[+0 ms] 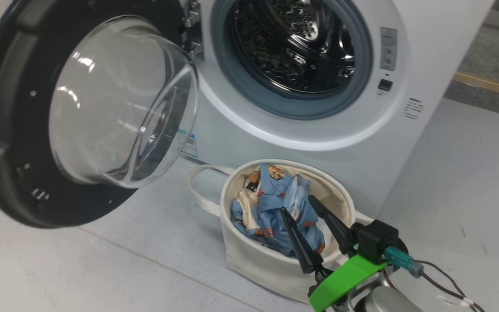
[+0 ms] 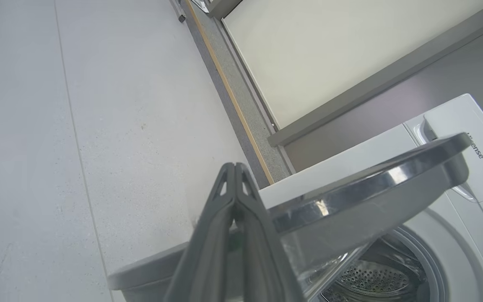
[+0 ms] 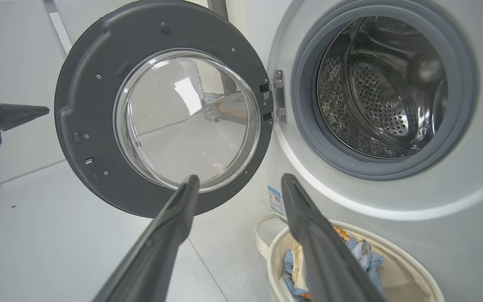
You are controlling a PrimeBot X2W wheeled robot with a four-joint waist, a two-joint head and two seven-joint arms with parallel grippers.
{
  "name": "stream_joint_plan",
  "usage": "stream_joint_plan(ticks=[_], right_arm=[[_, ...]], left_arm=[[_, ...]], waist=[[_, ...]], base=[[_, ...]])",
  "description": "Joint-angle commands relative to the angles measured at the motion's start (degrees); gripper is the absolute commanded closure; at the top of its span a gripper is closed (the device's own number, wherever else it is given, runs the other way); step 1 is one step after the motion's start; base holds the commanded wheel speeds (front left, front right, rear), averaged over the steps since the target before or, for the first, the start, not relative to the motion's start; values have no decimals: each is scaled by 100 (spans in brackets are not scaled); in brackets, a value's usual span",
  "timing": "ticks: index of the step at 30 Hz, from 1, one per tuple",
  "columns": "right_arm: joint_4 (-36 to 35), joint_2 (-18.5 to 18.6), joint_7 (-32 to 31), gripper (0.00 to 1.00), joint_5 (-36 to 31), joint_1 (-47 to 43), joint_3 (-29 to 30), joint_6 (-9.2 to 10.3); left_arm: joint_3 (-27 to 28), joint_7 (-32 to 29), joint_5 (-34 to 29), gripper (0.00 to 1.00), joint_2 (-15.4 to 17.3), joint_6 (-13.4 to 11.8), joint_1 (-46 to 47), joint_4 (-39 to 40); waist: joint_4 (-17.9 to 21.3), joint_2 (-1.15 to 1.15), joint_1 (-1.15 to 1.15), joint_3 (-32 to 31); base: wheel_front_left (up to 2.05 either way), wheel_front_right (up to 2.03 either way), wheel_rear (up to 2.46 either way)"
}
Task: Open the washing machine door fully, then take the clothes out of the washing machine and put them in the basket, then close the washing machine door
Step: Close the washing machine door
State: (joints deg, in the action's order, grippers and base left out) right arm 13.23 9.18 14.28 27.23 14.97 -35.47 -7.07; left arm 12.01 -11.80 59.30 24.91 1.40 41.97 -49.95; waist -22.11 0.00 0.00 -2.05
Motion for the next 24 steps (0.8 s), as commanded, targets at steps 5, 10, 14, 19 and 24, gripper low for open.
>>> stream_joint_plan(ticks=[5, 10, 14, 19, 24], right_arm=[[-225, 34, 20, 0, -53, 171, -31, -42], [-259, 52, 1, 0, -59, 164, -6, -42], [-269, 44, 2, 0, -68, 131, 37, -42], [-277, -6, 18, 0, -72, 86, 88, -42], [-279, -46, 35, 0, -74, 39, 139, -42]], left_arm=[[87, -213, 105, 100, 301, 283, 578, -433], [-179, -486, 29, 100, 268, 468, 695, -650], [-510, -736, -68, 100, 159, 570, 644, -508], [-1071, -1180, -101, 100, -49, 604, 293, 192], [-1324, -1362, 83, 100, -130, 607, -165, 1015]], waist=[[171, 0, 0, 43], [193, 0, 0, 66], [152, 0, 0, 66], [65, 0, 0, 18], [31, 0, 0, -30]], base=[[0, 0, 0], [0, 0, 0], [0, 0, 0], [0, 0, 0], [0, 0, 0]])
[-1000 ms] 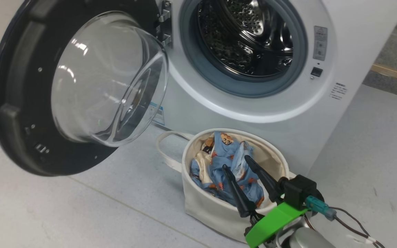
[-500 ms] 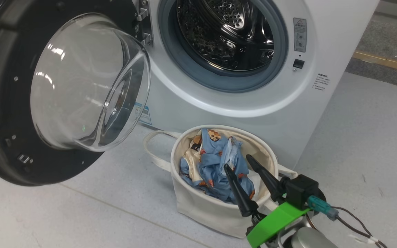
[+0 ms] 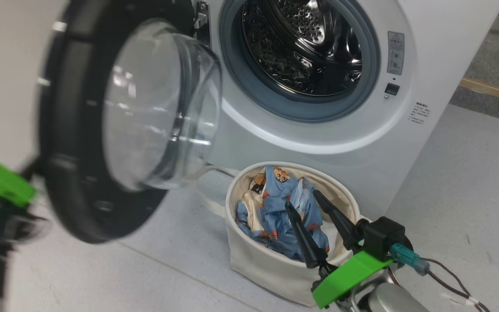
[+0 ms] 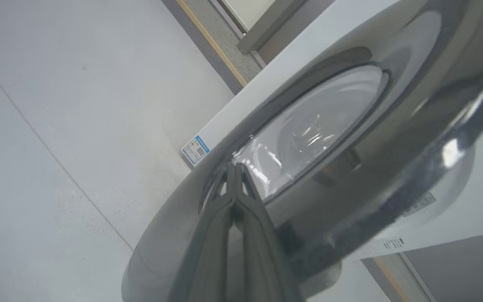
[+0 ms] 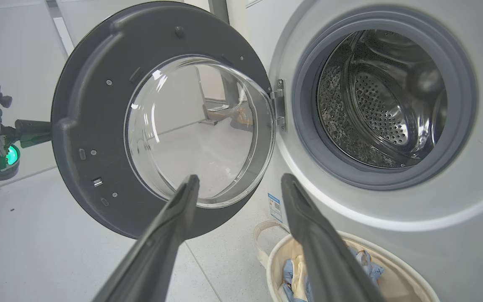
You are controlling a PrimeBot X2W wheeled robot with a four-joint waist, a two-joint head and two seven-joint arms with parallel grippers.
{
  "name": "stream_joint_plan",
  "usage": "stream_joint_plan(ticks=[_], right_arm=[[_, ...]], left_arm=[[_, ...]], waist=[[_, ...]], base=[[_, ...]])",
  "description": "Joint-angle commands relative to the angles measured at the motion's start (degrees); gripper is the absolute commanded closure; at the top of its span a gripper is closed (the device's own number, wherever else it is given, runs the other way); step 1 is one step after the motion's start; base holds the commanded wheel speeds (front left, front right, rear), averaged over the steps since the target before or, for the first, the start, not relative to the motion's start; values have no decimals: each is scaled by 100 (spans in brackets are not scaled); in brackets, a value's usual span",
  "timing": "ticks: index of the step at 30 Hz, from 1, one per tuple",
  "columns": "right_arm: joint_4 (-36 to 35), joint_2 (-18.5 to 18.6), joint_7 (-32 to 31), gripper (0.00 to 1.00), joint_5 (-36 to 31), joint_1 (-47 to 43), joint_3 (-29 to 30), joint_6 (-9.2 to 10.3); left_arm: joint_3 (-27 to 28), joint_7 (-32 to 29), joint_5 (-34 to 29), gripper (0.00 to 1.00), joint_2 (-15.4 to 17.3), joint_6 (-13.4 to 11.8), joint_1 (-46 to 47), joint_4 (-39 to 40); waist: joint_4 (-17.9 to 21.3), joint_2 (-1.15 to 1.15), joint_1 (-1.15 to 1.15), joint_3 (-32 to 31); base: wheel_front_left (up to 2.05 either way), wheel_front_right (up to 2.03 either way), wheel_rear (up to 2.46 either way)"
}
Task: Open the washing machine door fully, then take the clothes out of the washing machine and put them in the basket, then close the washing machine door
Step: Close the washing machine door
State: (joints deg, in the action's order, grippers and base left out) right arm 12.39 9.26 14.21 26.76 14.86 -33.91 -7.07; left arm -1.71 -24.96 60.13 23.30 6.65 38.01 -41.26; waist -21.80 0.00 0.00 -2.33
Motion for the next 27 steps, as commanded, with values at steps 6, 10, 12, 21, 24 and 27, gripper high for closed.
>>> stream_joint_plan(ticks=[6, 10, 12, 21, 24, 27], right_arm=[[-182, -92, 60, 0, -40, -18, 59, -42], [-174, -113, 67, 0, -52, -55, 105, -42], [-174, -123, 70, 0, -63, -66, 120, -42], [-209, -145, 75, 0, -120, -65, 167, -42], [-218, -150, 76, 0, -127, -51, 182, -42], [-214, -155, 76, 0, -135, -21, 183, -42]], left_arm=[[13, -255, 384, 100, -148, 82, -487, 1247], [-37, -379, 541, 100, -357, -17, -968, 2075], [-86, -416, 583, 100, -469, -105, -1206, 2504], [-313, -256, 516, 100, -934, -484, -2003, 3850], [-432, -36, 327, 100, -1059, -464, -2131, 4052], [-503, 190, 234, 100, -1223, -420, -2198, 4091]], waist=[[65, 0, 0, -54], [207, 0, 0, -89], [306, 0, 0, -100], [939, 0, 0, -37], [1161, 0, 0, 0], [1369, 0, 0, 37]], base=[[0, 0, 0], [0, 0, 0], [0, 0, 0], [0, 0, 0], [0, 0, 0], [0, 0, 0]])
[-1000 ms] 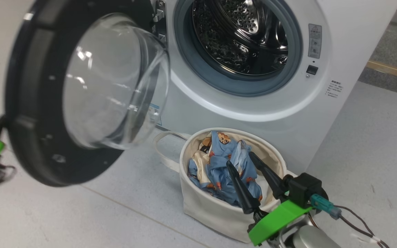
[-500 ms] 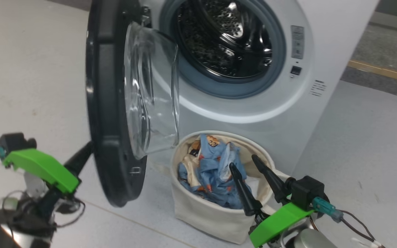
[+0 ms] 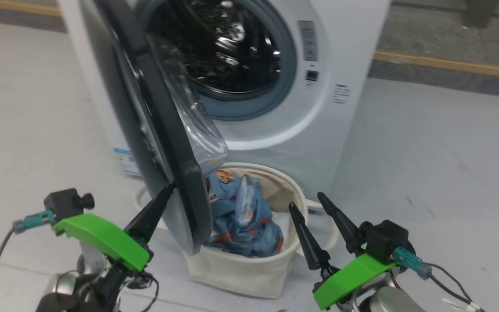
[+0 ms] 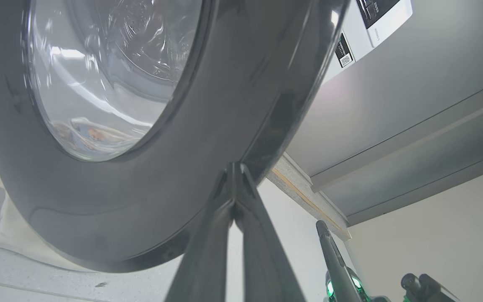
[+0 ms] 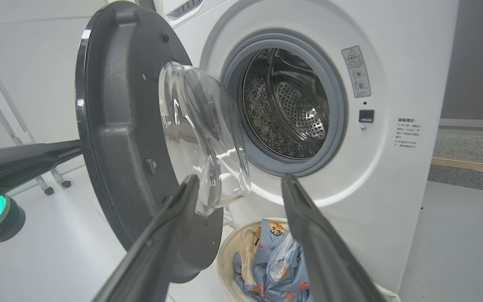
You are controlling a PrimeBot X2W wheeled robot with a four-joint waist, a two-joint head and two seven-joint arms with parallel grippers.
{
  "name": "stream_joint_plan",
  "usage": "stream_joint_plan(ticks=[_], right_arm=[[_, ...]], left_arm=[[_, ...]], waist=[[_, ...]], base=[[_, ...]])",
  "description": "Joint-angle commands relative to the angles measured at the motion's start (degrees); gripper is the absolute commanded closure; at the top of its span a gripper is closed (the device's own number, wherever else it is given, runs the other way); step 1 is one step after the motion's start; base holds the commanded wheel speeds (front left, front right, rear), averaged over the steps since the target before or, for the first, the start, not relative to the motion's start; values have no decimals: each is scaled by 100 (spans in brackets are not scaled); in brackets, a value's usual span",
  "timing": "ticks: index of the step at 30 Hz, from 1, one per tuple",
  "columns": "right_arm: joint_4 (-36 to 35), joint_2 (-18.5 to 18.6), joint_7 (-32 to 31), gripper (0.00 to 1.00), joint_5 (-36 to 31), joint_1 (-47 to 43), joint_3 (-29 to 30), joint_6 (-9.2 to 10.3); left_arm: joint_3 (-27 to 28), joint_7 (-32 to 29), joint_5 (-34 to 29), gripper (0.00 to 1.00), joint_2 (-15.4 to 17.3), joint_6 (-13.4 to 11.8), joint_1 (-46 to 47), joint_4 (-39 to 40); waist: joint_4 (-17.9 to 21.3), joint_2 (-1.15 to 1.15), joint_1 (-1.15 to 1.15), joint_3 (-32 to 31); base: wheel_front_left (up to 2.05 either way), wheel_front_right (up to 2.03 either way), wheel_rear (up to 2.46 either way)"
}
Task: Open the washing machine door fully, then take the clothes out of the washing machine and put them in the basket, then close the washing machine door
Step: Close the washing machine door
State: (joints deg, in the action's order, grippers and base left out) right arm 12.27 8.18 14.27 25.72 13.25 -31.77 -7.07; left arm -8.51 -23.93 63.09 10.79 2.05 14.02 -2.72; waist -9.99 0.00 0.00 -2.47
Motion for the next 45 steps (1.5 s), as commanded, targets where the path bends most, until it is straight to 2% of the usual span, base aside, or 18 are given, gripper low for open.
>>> stream_joint_plan(ticks=[1, 9, 19, 20, 21, 27, 31, 39, 41, 45], right_arm=[[-203, -49, 71, 0, -32, 152, -33, -42], [-204, -48, 72, 0, -37, 197, -12, -42], [-235, -40, 73, 0, -65, 189, 49, -42], [-238, -40, 73, 0, -69, 186, 54, -42], [-242, -41, 73, 0, -72, 184, 55, -42], [-277, -33, 73, 0, -95, 174, 50, -42], [-299, 1, 73, 0, -142, 163, 91, -42], [-342, 0, 73, 0, -274, 99, 203, -42], [-352, 9, 73, 0, -288, 68, 232, -42], [-360, 34, 71, 0, -338, 17, 233, -42]], left_arm=[[161, 152, -83, 100, -16, 54, 186, 224], [229, 475, -10, 100, -217, 166, 152, 81], [328, 673, -150, 100, -31, 255, -8, 104], [358, 700, -176, 59, 1, 244, -29, 108], [387, 730, -226, 0, 46, 218, -46, 102], [485, 1024, -611, 0, 376, 293, -213, 180], [397, 1472, -1326, 0, 771, 390, -410, 272], [238, 2890, -2887, 0, 1425, 461, -885, 224], [153, 3363, -3273, 0, 1523, 469, -1049, 160], [38, 3652, -3488, 0, 1472, 474, -1215, 106]], waist=[[252, 0, 0, 61], [565, 0, 0, 127], [553, 0, 0, 146], [539, 0, 0, 146], [527, 0, 0, 145], [483, 0, 0, 134], [464, 0, 0, 134], [442, 0, 0, 134], [437, 0, 0, 134], [411, 0, 0, 135]], base=[[0, 0, 0], [0, 0, 0], [0, 0, 0], [0, 0, 0], [0, 0, 0], [0, 0, 0], [0, 0, 0], [0, 0, 0], [0, 0, 0], [0, 0, 0]])
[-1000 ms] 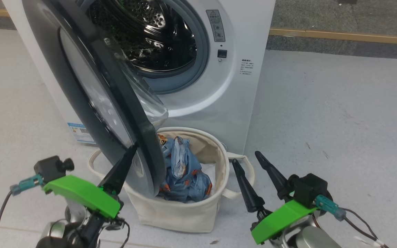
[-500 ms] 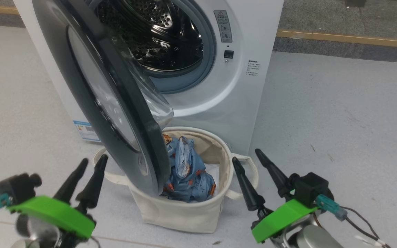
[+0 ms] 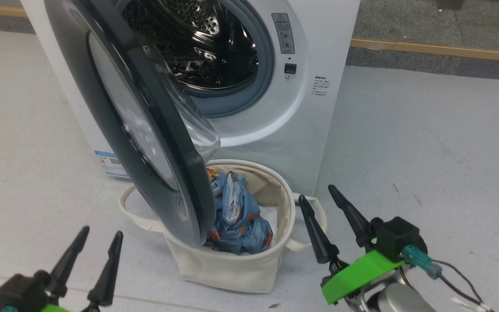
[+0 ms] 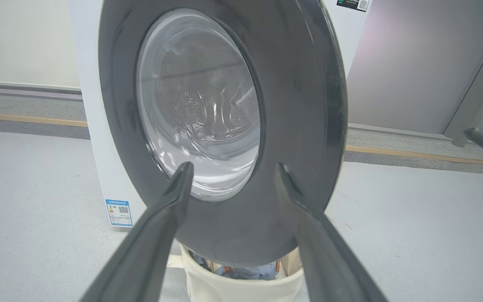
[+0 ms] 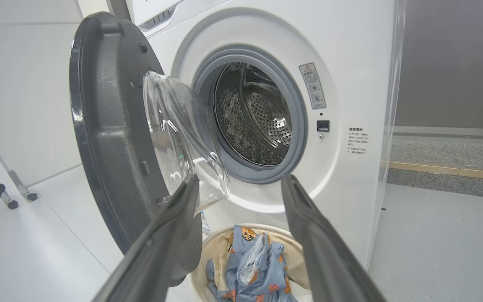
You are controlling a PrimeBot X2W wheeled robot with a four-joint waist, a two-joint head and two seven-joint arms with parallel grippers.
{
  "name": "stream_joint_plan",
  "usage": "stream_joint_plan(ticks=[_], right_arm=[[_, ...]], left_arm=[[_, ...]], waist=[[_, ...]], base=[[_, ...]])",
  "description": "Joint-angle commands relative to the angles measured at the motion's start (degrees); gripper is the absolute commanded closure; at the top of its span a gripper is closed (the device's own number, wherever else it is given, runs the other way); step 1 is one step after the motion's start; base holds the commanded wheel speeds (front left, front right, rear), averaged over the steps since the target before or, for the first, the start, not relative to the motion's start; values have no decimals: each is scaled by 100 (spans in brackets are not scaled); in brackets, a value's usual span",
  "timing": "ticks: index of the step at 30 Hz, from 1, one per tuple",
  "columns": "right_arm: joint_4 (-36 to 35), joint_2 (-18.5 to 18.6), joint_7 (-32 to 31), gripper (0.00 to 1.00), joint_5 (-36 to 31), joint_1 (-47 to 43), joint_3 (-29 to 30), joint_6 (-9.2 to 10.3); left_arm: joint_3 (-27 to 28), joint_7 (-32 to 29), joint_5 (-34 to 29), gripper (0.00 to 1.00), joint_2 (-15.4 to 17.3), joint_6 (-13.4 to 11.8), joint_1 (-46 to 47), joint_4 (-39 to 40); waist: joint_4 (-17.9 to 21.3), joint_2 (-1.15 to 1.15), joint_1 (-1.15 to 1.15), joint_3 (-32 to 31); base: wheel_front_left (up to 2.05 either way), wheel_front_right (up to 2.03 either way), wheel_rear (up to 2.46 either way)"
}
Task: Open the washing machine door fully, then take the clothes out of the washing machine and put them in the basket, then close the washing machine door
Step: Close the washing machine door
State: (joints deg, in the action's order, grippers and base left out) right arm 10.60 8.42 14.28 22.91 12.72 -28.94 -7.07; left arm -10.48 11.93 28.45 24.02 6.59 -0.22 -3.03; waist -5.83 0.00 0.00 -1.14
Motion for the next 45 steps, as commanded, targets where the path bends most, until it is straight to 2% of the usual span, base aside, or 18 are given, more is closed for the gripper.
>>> stream_joint_plan(ticks=[1, 15, 16, 17, 18, 22, 26, 33, 38, 45], right_arm=[[-195, 9, 68, 0, -61, 58, -42, -42], [-280, -2, 1, 0, -57, 50, -21, -42], [-301, -3, 3, 16, -59, 57, -29, -42], [-329, -8, 6, 83, -42, 62, -34, -42], [-363, -8, 11, 100, -41, 74, -44, -42], [-539, -75, 34, 100, -11, 148, -181, -42], [-501, -210, 20, 100, 67, 298, -768, -42], [448, -486, -7, 100, -21, 880, -1687, -42], [997, -549, 47, 100, 396, 1268, -2093, -42], [1268, -553, 69, 100, 874, 1620, -2168, -42]], left_arm=[[217, 98, -49, 0, 136, 22, 193, 126], [219, 220, -15, 0, 43, 28, 293, 16], [222, 223, -5, 0, 36, 28, 300, 14], [223, 226, 0, 0, 33, 28, 306, 15], [224, 229, 2, 0, 30, 28, 311, 16], [254, 240, 31, 0, 21, 14, 333, 29], [271, 241, 75, 0, 2, -10, 369, -4], [152, 242, 123, 0, -68, 2, 477, -103], [67, 238, 145, 0, -106, 9, 537, -190], [-50, 199, 160, 0, -126, 16, 610, -243]], waist=[[-16, 0, 0, 5], [-93, 0, 0, 86], [-98, 0, 0, 89], [-104, 0, 0, 92], [-111, 0, 0, 94], [-153, 0, 0, 113], [-247, 0, 0, 139], [-549, 0, 0, 116], [-808, 0, 0, 63], [-1099, 0, 0, 33]], base=[[0, 0, 0], [0, 0, 0], [0, 0, 0], [0, 0, 0], [0, 0, 0], [0, 0, 0], [0, 0, 0], [0, 0, 0], [0, 0, 0], [0, 0, 0]])
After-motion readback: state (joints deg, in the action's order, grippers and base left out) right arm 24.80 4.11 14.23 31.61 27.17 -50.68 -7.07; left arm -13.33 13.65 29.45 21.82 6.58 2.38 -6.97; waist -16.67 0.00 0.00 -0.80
